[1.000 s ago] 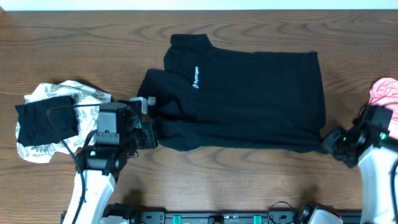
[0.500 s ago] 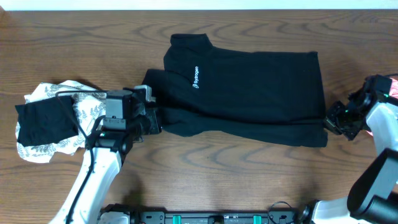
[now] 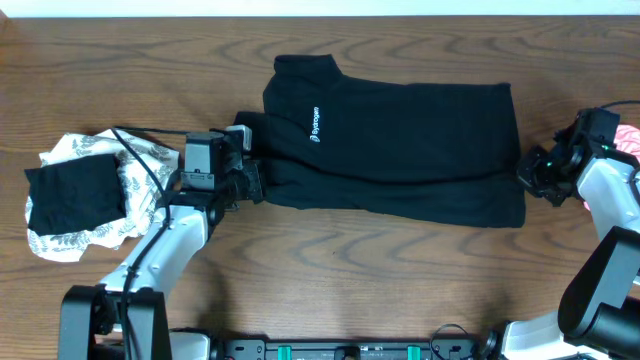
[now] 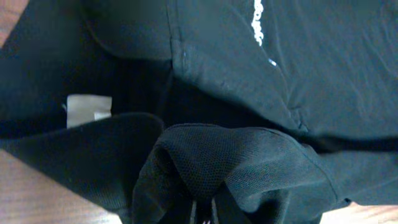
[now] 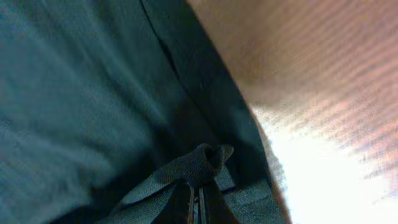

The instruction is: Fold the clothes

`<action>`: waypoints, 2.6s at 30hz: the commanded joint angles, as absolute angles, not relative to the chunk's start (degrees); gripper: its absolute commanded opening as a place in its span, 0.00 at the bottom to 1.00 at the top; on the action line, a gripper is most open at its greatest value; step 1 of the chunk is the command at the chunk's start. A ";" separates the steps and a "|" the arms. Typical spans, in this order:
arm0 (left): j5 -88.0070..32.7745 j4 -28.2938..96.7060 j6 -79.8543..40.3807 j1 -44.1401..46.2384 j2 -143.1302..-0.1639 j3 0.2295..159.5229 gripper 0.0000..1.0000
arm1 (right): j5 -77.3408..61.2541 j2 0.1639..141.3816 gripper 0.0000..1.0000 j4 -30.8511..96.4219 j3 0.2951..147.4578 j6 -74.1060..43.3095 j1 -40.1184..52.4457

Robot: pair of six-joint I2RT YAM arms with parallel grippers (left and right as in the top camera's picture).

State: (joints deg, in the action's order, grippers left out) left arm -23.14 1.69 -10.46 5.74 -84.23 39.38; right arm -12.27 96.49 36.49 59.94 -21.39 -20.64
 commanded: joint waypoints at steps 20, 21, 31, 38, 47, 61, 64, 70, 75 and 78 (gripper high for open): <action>-12.34 -2.55 -9.65 5.41 -85.73 41.28 0.06 | -6.55 96.71 0.01 24.75 61.01 -24.32 -17.37; -12.34 -2.55 -9.65 5.41 -85.76 41.28 0.06 | -6.37 96.73 0.01 24.77 60.99 -24.27 -17.32; -12.36 -2.04 -9.61 5.30 -86.08 41.30 0.64 | -5.41 96.88 0.53 25.06 60.99 -22.02 -17.67; -12.43 5.43 -9.63 4.25 -80.97 45.84 0.67 | -12.21 96.75 0.48 27.66 62.76 -22.00 -18.81; -14.28 23.22 -2.98 4.56 -82.11 64.82 0.66 | -14.00 96.75 0.54 41.67 74.72 -17.72 -14.72; -21.98 22.13 -0.30 4.58 -105.56 81.76 0.65 | -14.06 99.37 0.58 34.81 79.85 -17.08 -13.80; -22.37 22.24 0.30 4.95 -112.64 87.39 0.65 | -14.76 102.78 0.60 31.59 79.85 -17.41 -13.52; -21.54 21.82 3.46 6.13 -124.55 97.95 0.65 | -17.85 111.87 0.71 22.31 79.85 -18.09 -13.54; -18.50 20.16 5.56 6.20 -130.34 102.24 0.65 | -19.57 117.03 0.75 16.86 79.85 -17.04 -13.54; -15.92 17.82 5.61 6.17 -132.86 102.37 0.66 | -19.55 118.52 0.75 15.81 79.85 -17.04 -13.54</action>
State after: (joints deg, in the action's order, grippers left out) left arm -19.18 18.76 3.73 6.42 -130.34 101.14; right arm -18.20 117.58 16.45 79.11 -17.89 -13.96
